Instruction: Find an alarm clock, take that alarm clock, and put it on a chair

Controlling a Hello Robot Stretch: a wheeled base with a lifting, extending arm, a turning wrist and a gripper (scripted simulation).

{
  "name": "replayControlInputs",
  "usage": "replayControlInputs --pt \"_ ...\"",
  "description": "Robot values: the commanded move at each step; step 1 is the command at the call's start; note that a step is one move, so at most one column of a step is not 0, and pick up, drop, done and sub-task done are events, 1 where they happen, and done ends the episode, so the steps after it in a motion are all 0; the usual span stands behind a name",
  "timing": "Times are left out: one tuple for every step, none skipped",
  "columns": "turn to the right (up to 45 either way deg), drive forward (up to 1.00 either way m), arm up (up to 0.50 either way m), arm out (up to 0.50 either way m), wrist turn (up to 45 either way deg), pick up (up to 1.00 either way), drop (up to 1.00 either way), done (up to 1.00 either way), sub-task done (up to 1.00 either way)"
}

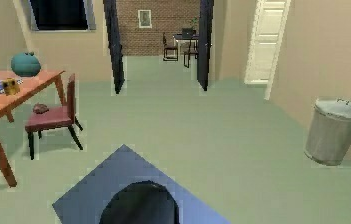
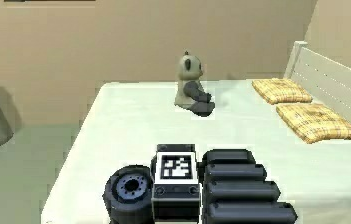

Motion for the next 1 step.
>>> replayControlInputs --pt "0.0 0.7 0.0 0.0 0.0 0.0 0.0 0.0 0.0"
